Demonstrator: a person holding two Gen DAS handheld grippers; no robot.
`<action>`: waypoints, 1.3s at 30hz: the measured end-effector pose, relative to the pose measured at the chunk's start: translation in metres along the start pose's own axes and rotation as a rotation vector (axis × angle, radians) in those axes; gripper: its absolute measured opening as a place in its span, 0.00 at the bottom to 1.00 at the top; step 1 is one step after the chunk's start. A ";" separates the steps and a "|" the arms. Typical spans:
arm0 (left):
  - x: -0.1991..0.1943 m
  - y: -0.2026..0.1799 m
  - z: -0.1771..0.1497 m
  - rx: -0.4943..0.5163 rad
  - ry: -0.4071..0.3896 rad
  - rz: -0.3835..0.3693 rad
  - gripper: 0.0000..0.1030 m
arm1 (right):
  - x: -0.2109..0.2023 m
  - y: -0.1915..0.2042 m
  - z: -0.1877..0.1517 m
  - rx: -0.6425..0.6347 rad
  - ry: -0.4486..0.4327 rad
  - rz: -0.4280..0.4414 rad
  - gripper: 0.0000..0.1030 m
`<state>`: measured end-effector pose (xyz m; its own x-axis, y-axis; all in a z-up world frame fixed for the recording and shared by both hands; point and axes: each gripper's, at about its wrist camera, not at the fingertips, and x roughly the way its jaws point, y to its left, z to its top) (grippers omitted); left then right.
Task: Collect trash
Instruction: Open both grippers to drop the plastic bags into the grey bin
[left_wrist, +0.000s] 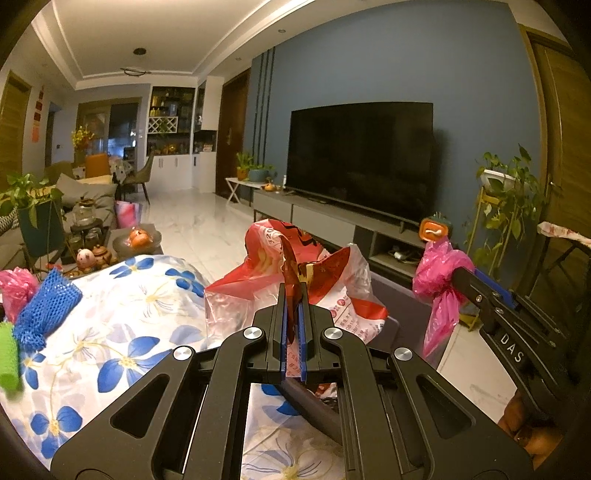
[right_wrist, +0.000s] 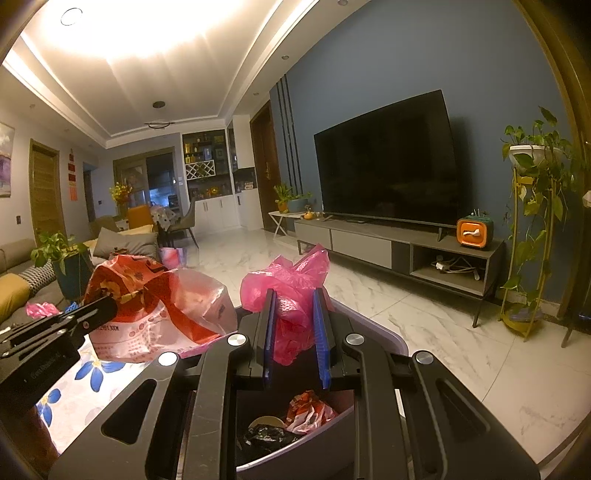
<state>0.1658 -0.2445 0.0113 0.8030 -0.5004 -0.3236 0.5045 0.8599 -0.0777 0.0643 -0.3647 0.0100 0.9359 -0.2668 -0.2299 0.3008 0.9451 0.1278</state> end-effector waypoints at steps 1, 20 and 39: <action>0.002 -0.001 -0.001 0.001 0.002 0.000 0.04 | -0.001 0.001 0.001 0.000 0.000 0.000 0.19; 0.029 -0.002 -0.008 -0.028 0.034 -0.030 0.04 | 0.026 -0.004 -0.004 -0.004 0.017 0.030 0.20; 0.025 0.015 -0.018 -0.078 0.020 -0.028 0.77 | 0.022 -0.020 -0.008 0.016 0.014 0.010 0.50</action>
<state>0.1876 -0.2422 -0.0144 0.7824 -0.5226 -0.3387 0.4995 0.8514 -0.1598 0.0769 -0.3878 -0.0054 0.9362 -0.2546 -0.2422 0.2945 0.9445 0.1454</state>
